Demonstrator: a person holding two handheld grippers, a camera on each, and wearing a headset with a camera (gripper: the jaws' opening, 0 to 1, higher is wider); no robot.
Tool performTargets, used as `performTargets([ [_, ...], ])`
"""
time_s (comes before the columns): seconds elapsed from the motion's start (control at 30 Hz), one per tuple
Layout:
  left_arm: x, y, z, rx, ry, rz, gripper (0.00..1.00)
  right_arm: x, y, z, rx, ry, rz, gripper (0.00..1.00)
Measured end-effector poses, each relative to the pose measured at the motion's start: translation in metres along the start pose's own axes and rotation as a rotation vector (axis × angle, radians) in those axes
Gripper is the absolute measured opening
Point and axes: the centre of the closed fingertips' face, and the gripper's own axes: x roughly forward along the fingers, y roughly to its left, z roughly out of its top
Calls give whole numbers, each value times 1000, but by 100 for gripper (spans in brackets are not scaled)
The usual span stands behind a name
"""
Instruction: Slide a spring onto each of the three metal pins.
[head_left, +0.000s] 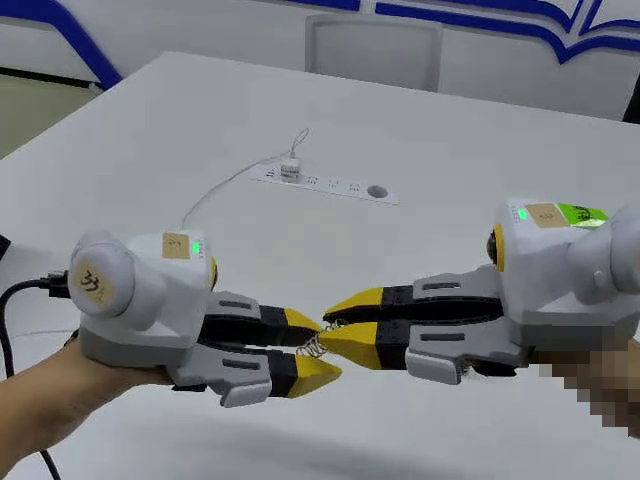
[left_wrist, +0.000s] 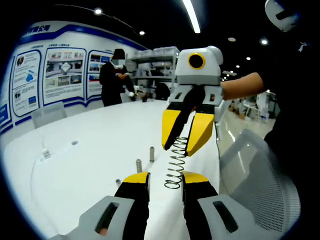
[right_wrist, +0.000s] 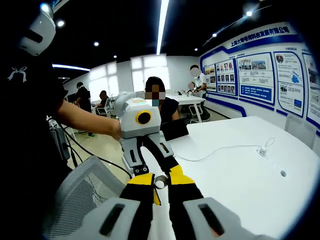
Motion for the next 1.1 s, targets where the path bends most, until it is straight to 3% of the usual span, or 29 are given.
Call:
performTargets([
  [0.17, -7, 11, -2, 1, 2, 47, 36, 2, -8, 3, -23, 8, -16, 11],
  [0.23, -11, 20, 1, 19, -14, 94, 49, 3, -14, 3, -27, 8, -33, 11],
  [0.3, -16, 27, 1, 1, -20, 115, 61, 3, -22, 3, -31, 13, -55, 11],
  [0.47, -27, 40, 3, -9, -38, 160, 65, 3, -38, -3, -37, 48, -98, 11],
  [0.57, -32, 49, 3, -7, -42, 205, 73, 2, -53, -6, 4, 48, -134, 11],
  [0.7, -35, 56, 2, -22, -36, 229, 84, 0, -71, -17, 9, 103, -184, 11],
  [1.1, -38, 60, -7, -47, -9, 246, 99, 0, -109, -43, 43, 182, -264, 11],
])
